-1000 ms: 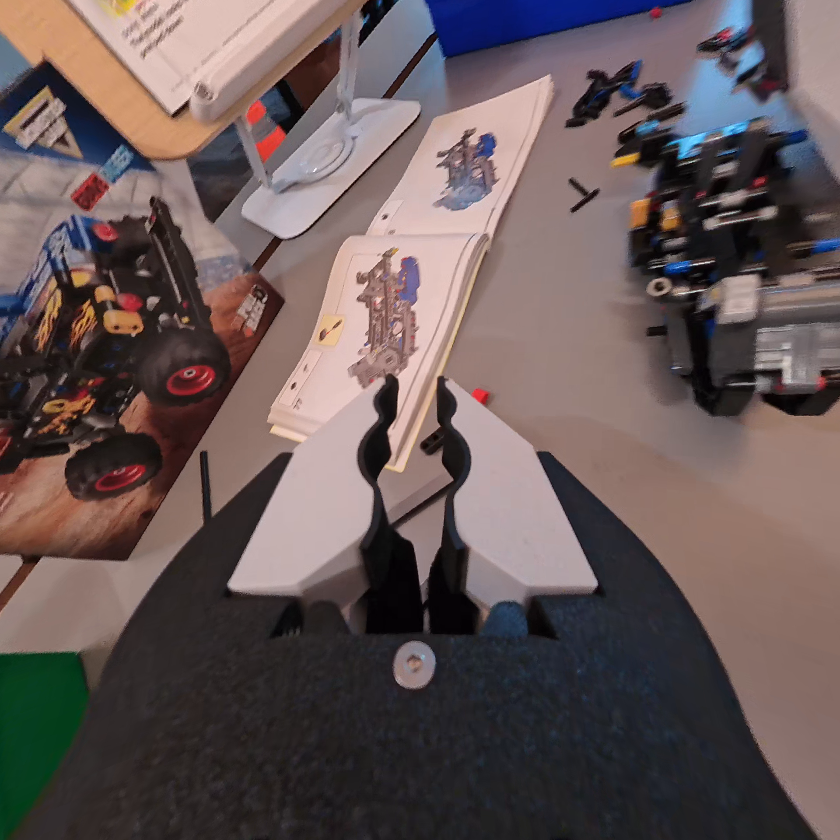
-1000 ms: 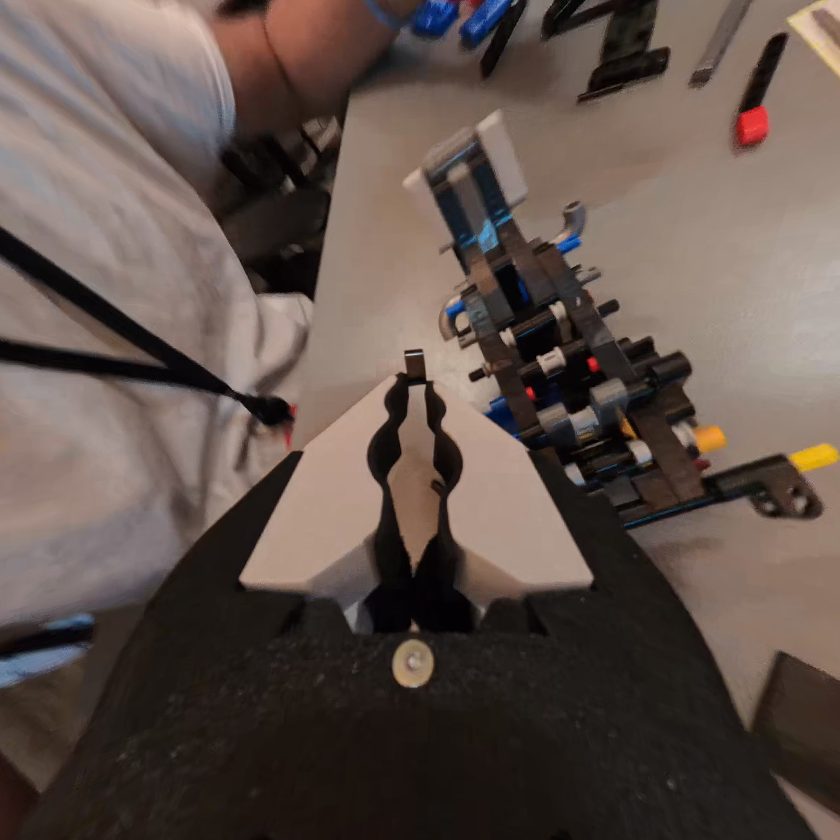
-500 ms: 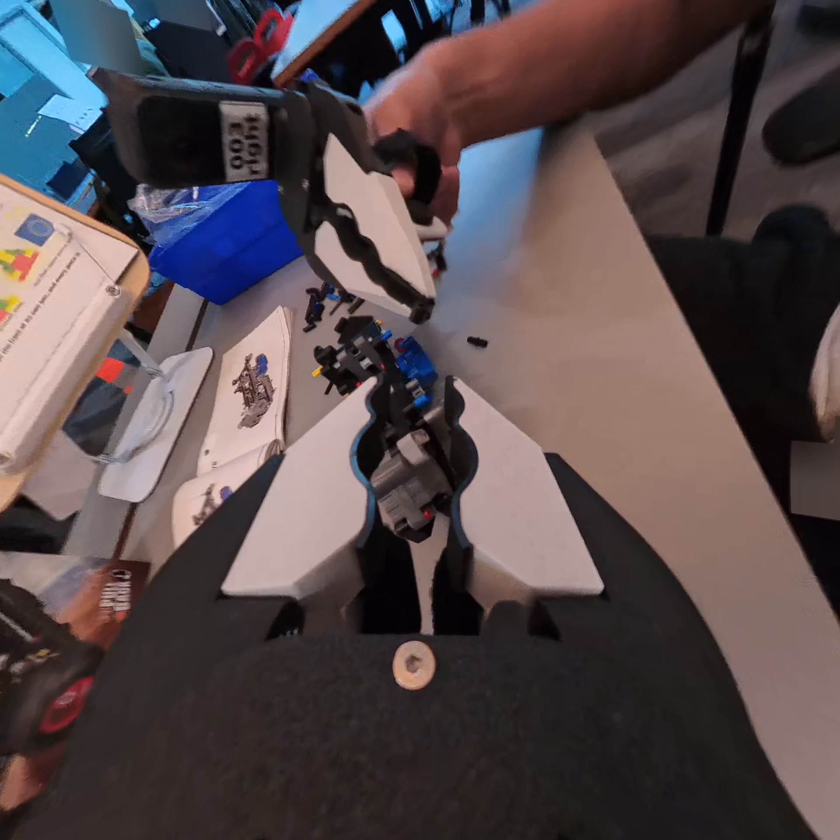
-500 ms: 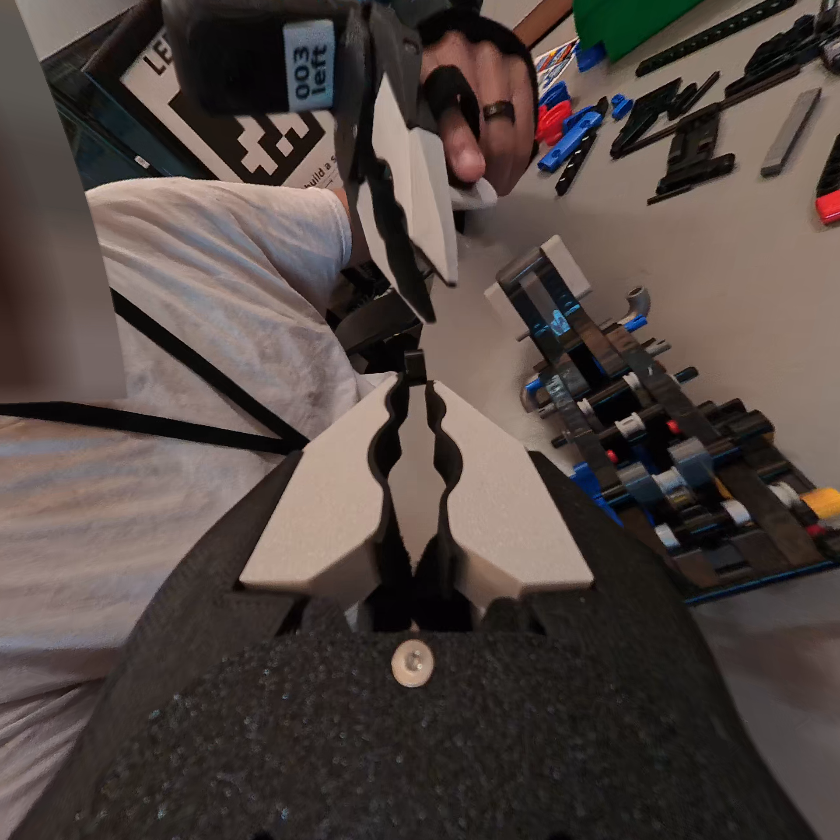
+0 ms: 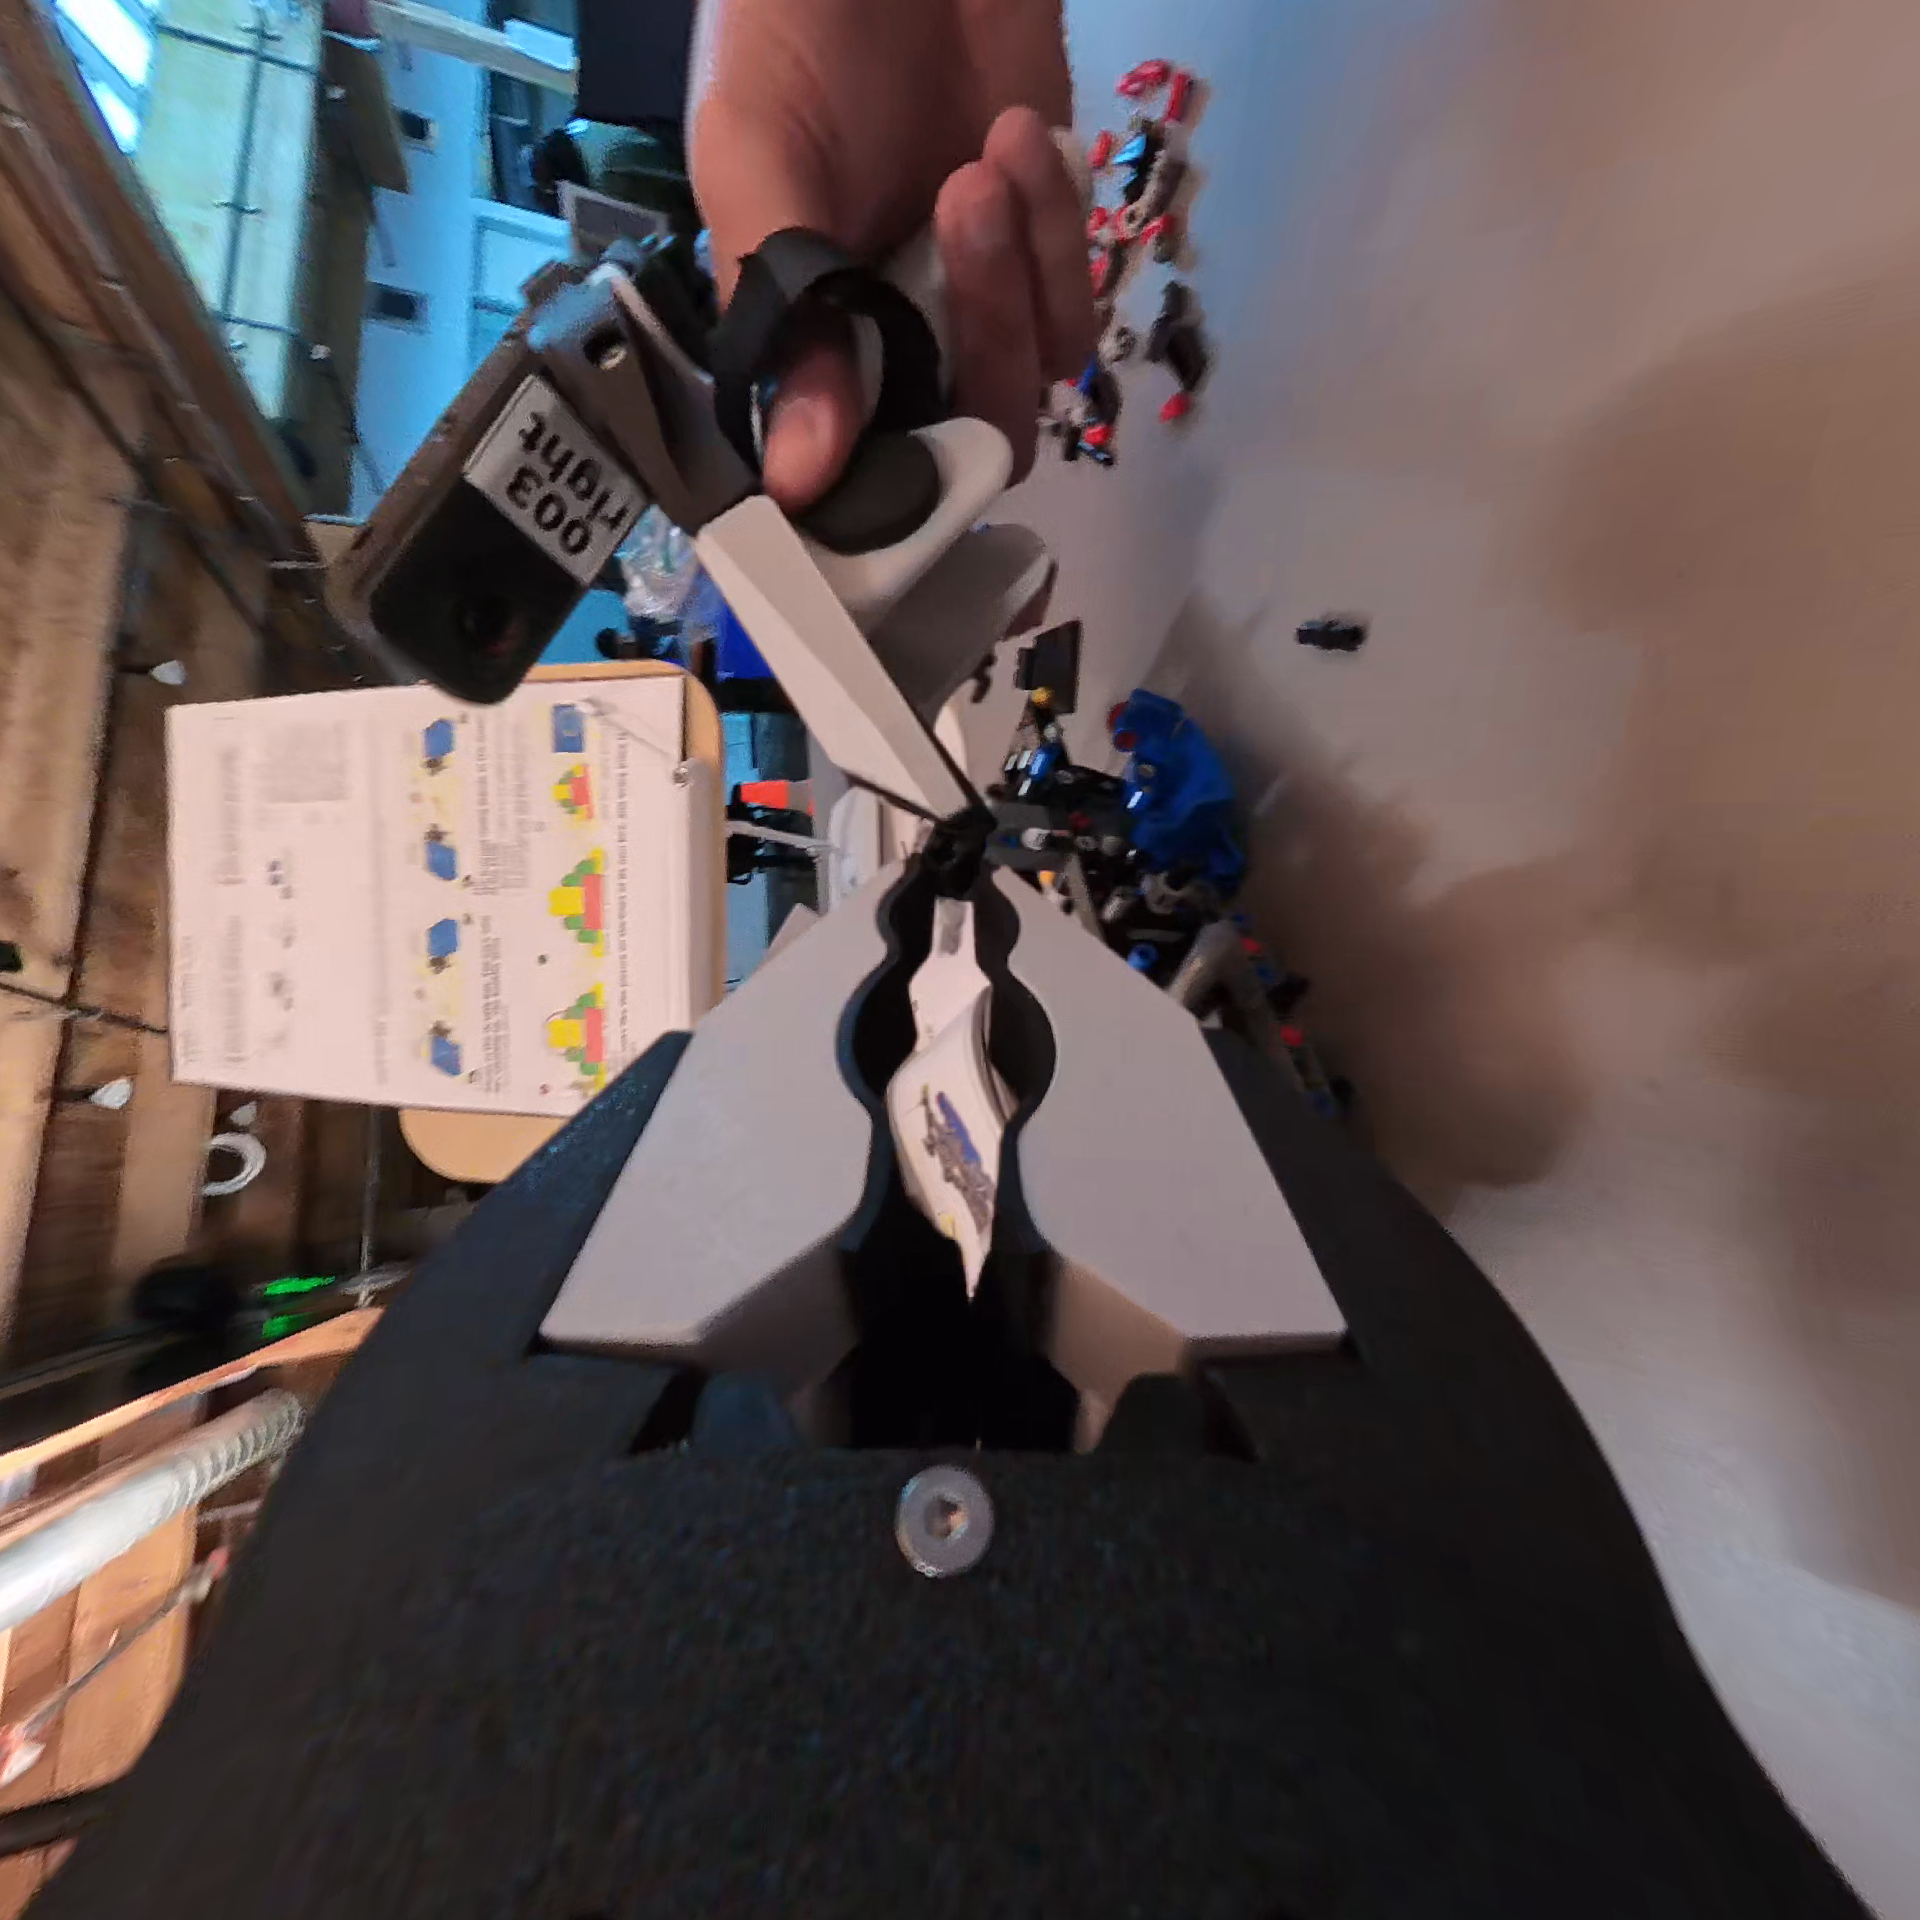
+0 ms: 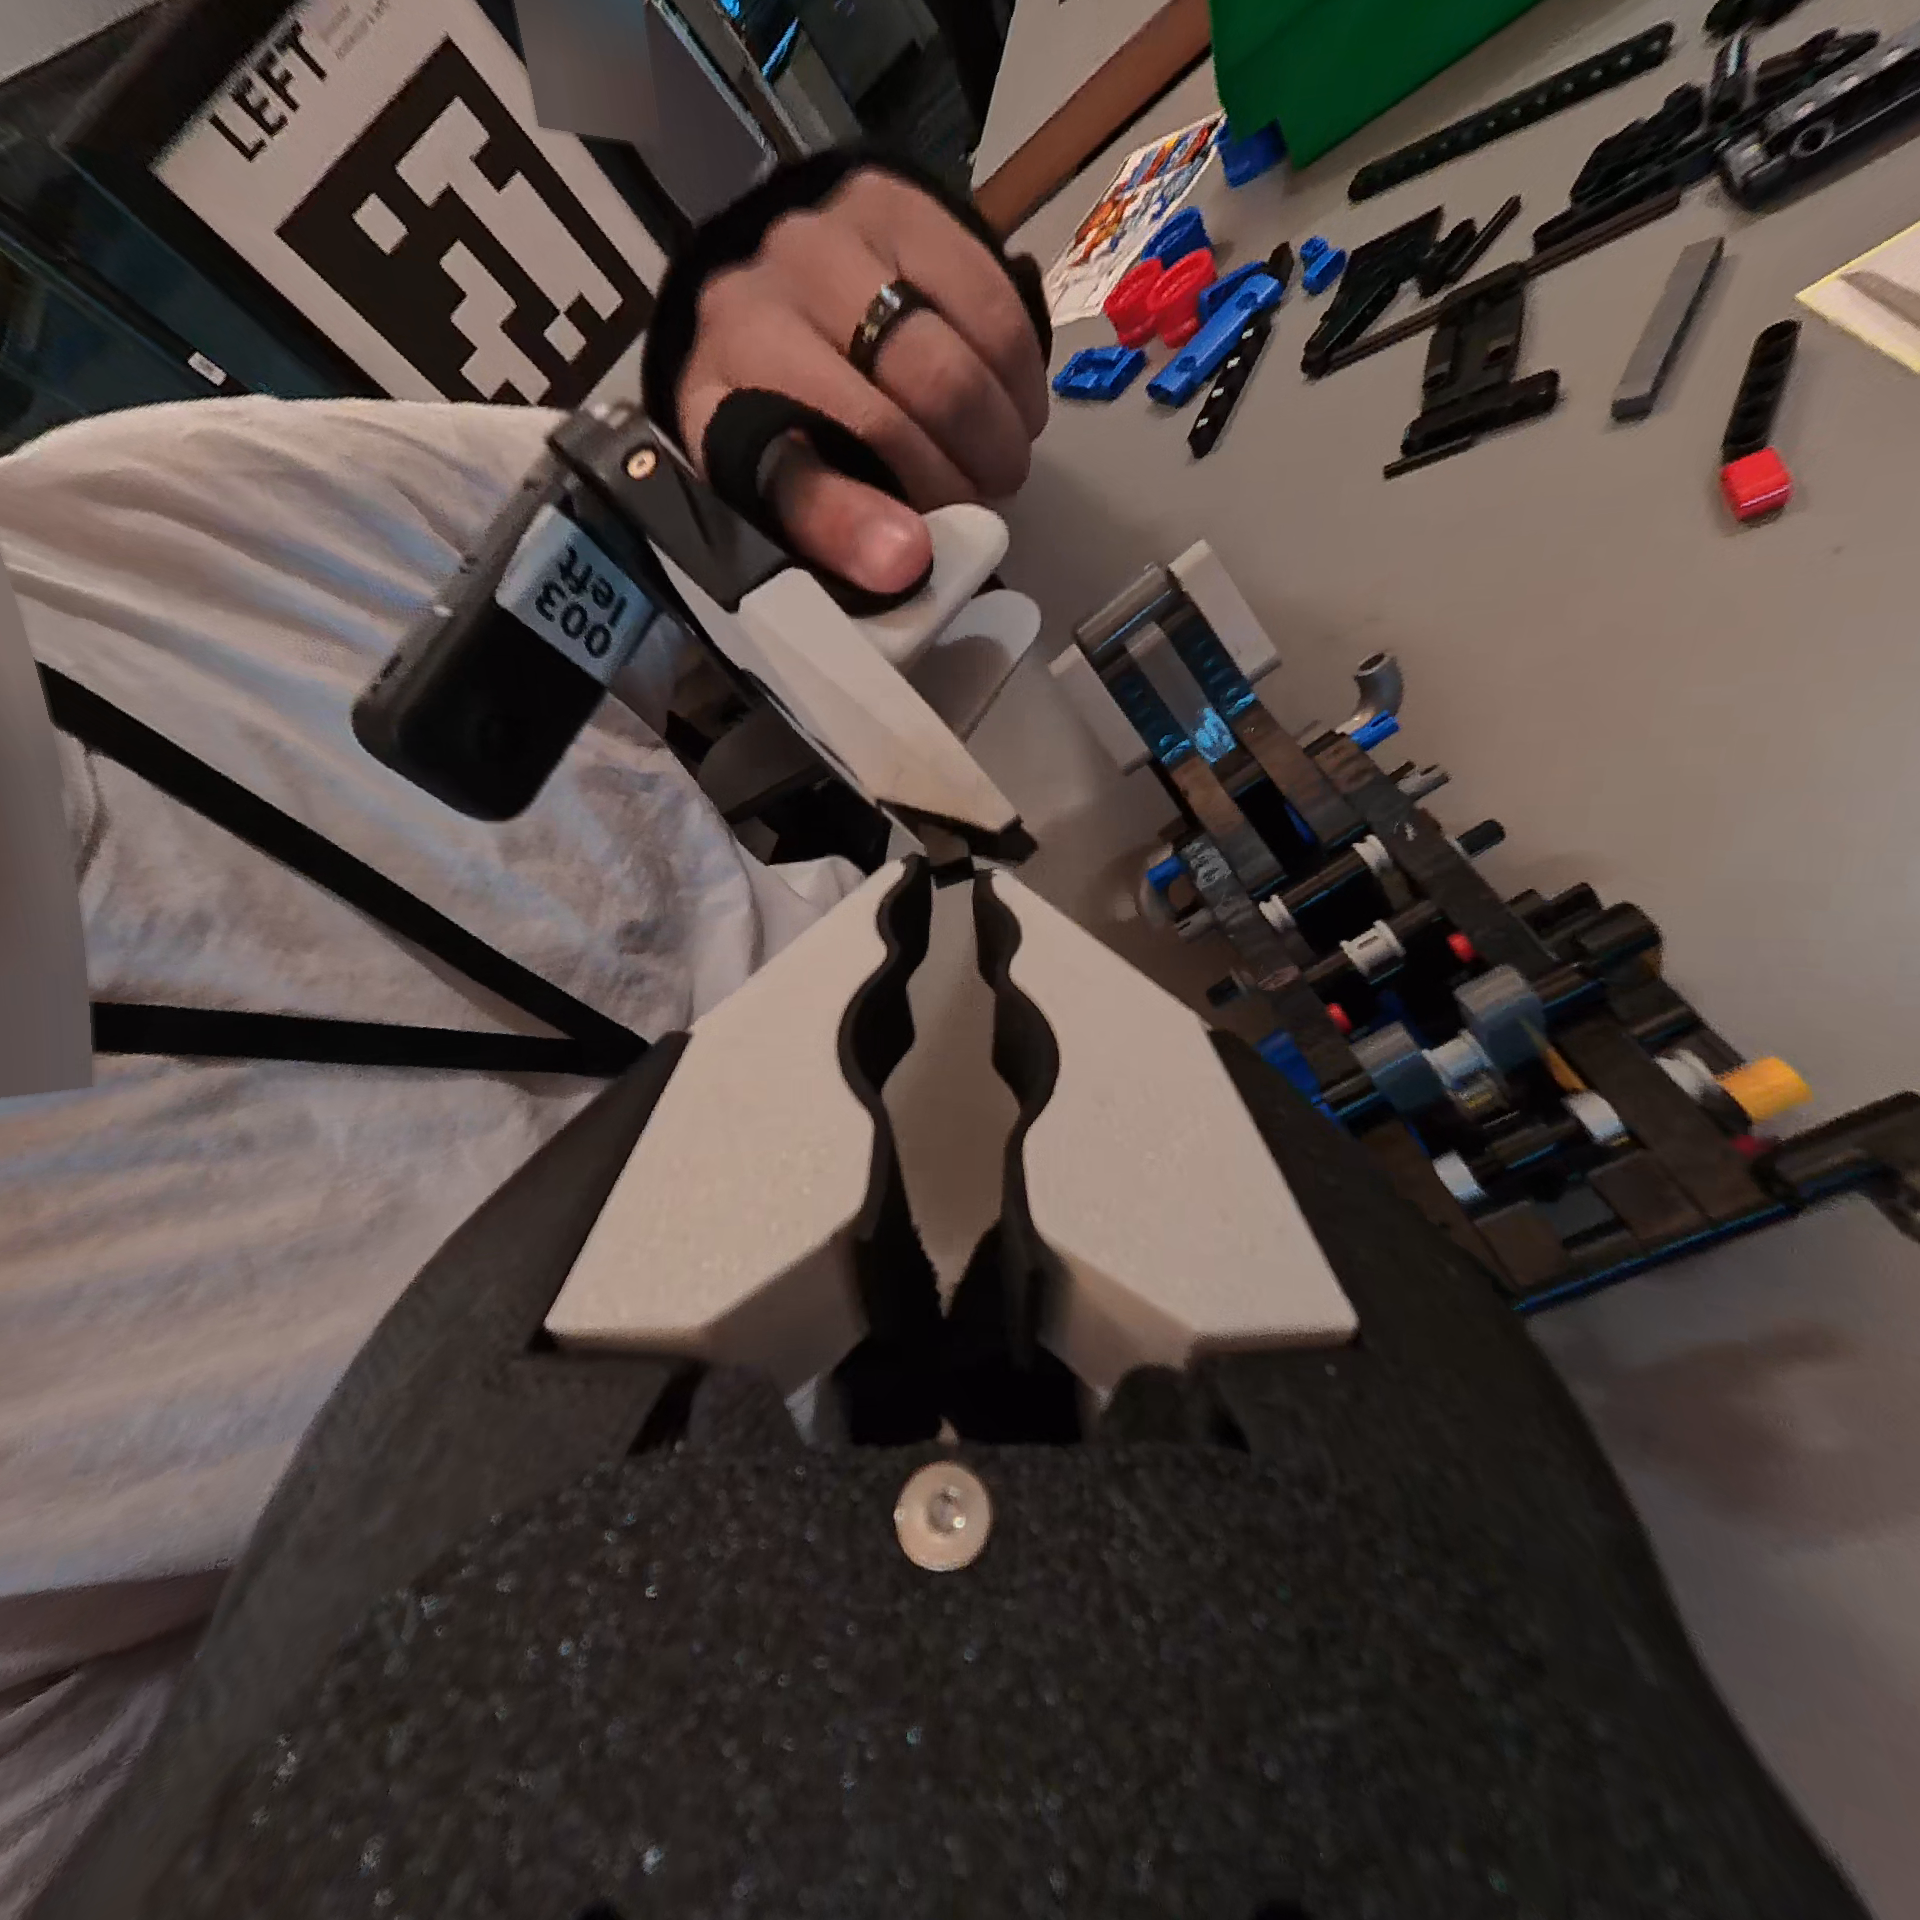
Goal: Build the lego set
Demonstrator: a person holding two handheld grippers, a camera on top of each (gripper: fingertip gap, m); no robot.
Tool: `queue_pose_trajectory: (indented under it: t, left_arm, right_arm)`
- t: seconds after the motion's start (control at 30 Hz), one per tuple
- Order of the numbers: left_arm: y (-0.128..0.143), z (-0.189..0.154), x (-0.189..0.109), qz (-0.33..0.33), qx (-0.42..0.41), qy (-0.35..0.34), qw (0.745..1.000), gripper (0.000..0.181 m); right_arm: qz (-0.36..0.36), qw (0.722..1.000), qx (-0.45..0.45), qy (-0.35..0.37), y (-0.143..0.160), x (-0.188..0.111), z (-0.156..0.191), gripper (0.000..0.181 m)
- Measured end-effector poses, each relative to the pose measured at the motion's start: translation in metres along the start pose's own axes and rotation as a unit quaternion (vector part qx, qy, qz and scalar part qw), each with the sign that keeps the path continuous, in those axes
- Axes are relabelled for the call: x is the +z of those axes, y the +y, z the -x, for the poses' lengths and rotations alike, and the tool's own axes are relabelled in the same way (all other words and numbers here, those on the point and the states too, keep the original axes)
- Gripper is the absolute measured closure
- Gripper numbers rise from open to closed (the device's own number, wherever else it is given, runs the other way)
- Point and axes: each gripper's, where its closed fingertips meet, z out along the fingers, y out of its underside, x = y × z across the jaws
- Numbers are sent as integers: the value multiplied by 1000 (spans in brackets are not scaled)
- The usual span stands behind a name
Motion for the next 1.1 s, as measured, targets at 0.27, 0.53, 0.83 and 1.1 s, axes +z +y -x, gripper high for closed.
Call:
queue_pose_trajectory:
  t: [0.27,0.53,0.83,1.1]
  left_arm:
    - [10,16,-2,-41,-264,41,963,177]
    - [-11,26,-16,-168,-442,151,868,177]
    - [-14,21,-11,-149,-378,106,908,178]
    - [-17,24,-12,-169,-428,129,878,178]
  right_arm:
    - [-94,949,-264,143,-40,-20,14,151]
    - [-84,877,-408,238,-37,-11,25,164]
    - [-87,893,-388,210,-33,-7,23,175]
    - [-93,893,-389,208,-35,-10,24,173]
